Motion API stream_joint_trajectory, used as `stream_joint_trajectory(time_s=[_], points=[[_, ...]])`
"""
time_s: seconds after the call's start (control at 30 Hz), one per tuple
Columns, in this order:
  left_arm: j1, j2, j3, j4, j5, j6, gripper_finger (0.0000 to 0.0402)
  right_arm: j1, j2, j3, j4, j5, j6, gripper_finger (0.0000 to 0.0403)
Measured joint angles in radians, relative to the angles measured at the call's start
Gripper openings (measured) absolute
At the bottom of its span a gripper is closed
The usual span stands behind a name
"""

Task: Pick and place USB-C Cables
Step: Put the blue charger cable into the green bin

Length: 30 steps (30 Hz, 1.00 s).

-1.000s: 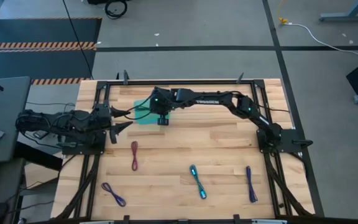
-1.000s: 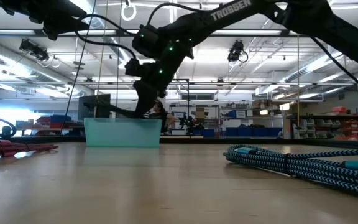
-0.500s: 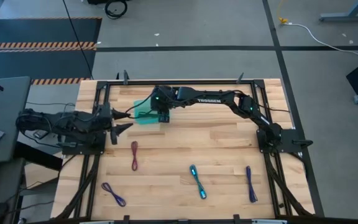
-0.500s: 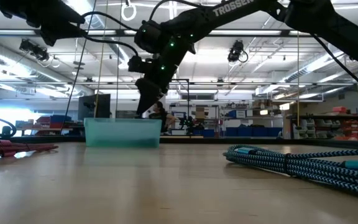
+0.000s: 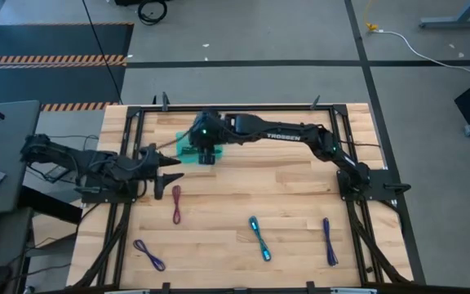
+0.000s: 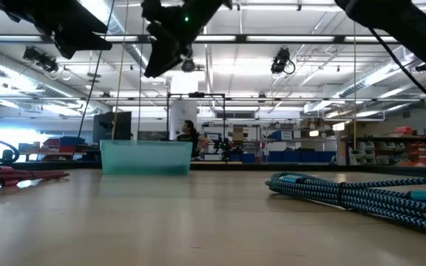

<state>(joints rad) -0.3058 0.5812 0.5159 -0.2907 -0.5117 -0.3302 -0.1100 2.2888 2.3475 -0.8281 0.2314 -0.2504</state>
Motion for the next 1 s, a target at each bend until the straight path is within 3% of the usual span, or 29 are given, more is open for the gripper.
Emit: stream_joint_trajectory(time_s=[0.17,0.33,0.7,1.0], points=[[-0.049,0.002,0.0,0.007,0.0,-0.002,0.0226,0.041,-0.012,0.008,-0.073,0.048,0.077,0.0187],[-0.101,0.001,0.0,0.008,0.0,-0.007,0.0226,0.063,-0.012,0.005,-0.186,0.003,0.203,0.0187],[-0.126,0.001,0.0,0.009,0.0,-0.003,0.0226,0.144,-0.011,-0.037,-0.605,-0.133,0.692,0.0181],[-0.126,-0.002,0.0,0.008,0.002,0.034,0.0226,0.299,-0.011,-0.135,-0.61,-0.232,1.03,0.0179]])
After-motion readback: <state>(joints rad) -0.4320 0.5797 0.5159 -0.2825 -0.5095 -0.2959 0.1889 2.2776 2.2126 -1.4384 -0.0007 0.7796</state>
